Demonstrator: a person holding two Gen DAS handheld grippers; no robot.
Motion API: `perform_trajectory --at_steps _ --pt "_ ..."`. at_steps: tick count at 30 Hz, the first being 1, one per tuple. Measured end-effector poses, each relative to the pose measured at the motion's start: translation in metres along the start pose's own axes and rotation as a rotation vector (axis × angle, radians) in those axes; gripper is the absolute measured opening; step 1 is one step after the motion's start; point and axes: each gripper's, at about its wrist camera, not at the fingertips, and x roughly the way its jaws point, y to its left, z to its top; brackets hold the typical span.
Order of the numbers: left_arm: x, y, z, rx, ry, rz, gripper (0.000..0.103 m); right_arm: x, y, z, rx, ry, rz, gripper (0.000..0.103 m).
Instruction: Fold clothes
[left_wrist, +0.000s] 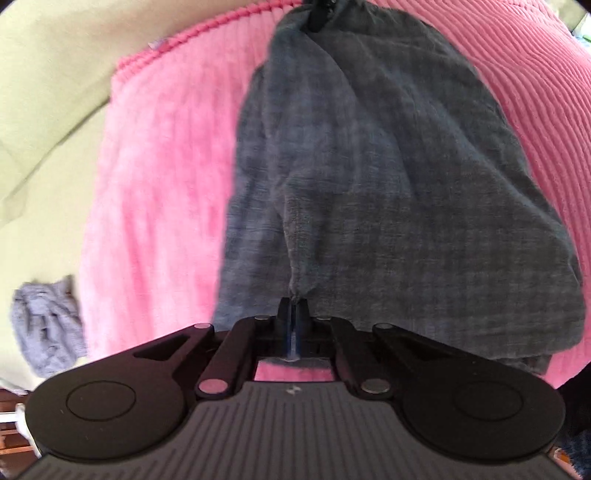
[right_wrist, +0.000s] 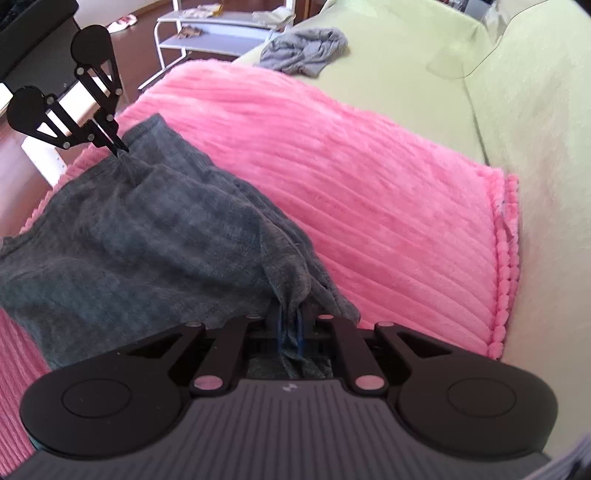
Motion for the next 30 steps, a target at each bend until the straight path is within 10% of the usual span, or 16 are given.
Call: perform_trajectory --at_steps 21,23,25,30 --pt "0.042 0.017 -0.006 0.031 0.058 0.172 0.0 0.044 -0.015 0.005 0.078 0.073 -0.114 0.005" --pt "0.042 0.006 -0.009 0.043 0.072 0.191 0.015 0.053 -0.011 0.005 0.087 0.097 -0.163 0.018" --pt "0.038 -0.002 -0.018 0.053 0.105 0.236 0.037 0.055 -0.004 0.005 0.07 0.104 -0.254 0.053" --pt "0.018 0.005 -0.039 0.019 0.162 0.26 0.043 0.008 0.013 0.004 0.201 0.033 -0.425 0.061"
